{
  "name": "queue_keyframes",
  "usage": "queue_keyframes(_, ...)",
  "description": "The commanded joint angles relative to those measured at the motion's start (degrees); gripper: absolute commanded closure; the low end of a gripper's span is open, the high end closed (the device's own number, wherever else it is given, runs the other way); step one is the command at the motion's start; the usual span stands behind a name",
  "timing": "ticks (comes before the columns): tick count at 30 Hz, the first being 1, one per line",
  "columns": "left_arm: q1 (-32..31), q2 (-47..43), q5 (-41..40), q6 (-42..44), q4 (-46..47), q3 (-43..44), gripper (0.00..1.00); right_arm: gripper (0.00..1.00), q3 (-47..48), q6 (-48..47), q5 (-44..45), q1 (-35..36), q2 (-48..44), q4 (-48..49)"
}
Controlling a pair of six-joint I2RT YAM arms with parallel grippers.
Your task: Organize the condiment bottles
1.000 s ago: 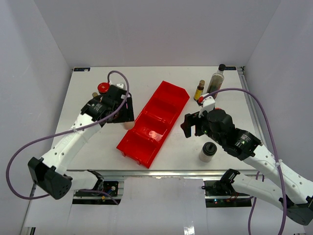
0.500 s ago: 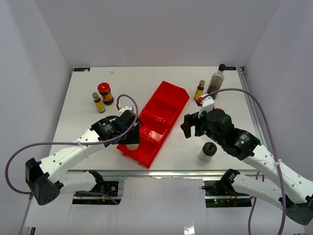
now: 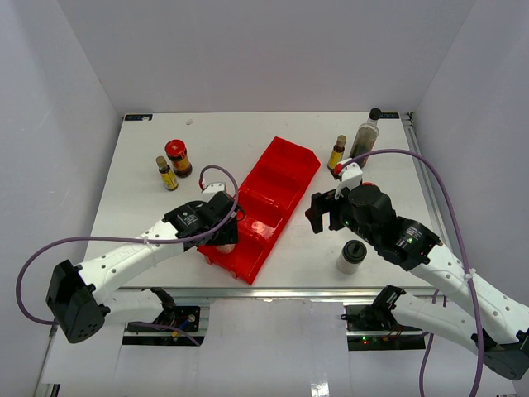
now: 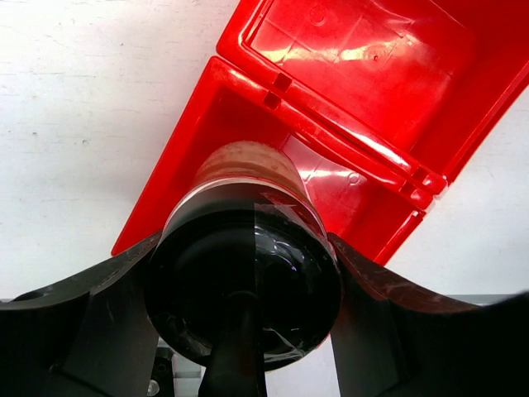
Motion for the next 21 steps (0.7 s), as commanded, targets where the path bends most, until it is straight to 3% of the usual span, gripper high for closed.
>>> queue_keyframes(1,-0.28,-0.06,-1.89,-0.13,5.39,-1.18,0.58,0.10,0.89,-0.80,0.69,0.01,-0.94,0.96)
queue_keyframes(7,-0.28,2.94,-2.88,-0.29,6.60,-2.15,0.47,0.10,0.43,-1.17,1.06,0.01,-1.58,0.96)
queue_keyframes(14,-0.28,5.26,-4.23,-0.73,6.69,-2.21,0.22,0.10,1.03,-2.10,2.05,0.06,-1.90,0.41)
queue_keyframes(21,-0.28,6.80,-4.34,-1.27,5.97,-1.65,0.17,0.10,1.83,-0.75,3.02,0.08,-1.75,-0.53)
